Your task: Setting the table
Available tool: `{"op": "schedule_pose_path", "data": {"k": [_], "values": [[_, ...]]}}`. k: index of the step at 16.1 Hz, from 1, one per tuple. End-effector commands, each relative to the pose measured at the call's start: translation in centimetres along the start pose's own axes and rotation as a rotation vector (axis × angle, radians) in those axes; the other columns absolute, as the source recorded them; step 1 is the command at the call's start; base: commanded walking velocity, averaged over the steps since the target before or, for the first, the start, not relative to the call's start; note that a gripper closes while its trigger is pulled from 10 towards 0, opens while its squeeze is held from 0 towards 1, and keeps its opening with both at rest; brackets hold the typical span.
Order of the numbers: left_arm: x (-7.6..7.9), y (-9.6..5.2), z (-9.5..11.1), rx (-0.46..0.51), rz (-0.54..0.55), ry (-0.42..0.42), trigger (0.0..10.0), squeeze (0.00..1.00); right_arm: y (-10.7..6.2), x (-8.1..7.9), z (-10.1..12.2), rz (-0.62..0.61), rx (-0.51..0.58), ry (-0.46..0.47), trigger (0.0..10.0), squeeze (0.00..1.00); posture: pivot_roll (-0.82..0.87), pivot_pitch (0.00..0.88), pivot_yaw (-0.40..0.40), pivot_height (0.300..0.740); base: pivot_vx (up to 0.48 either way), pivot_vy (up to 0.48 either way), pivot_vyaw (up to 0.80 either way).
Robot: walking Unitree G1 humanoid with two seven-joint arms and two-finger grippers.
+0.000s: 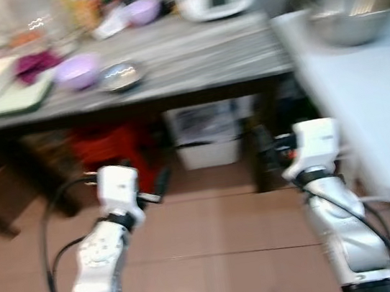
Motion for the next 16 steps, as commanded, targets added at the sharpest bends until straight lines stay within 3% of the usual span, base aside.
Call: {"op": "schedule_pose_path", "data": {"k": [1,16], "values": [[-1.26,-0.49,-0.11,-0.007,0.029,0.014,10.0,0.00,0.09,-1.39,0.04,0.036,0.003,0.014,10.0,0.00,-0.17,0.077,0.107,0.740,0.000,-0.480,0.00],[-0.52,-0.52,-0.08,-0.007,0.017,0.004,10.0,0.00,0.32,-1.67,-0.01,0.044,-0.002,-0.019,10.0,0.00,-0.17,0.080,0.098,0.740,0.000,-0.471,0.00]]}}
Point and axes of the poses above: a point about 5 cm out from each wrist's last joint towards the gripper, its own y axis pointing out of the wrist towards the gripper, its own z axis along the axis of the wrist's last joint, x = y × z, the point moved 4 cm from there along y, pointing out of the wrist towards the gripper, and after that the axes turned 10 degrees about y, right-handed, at the moved point
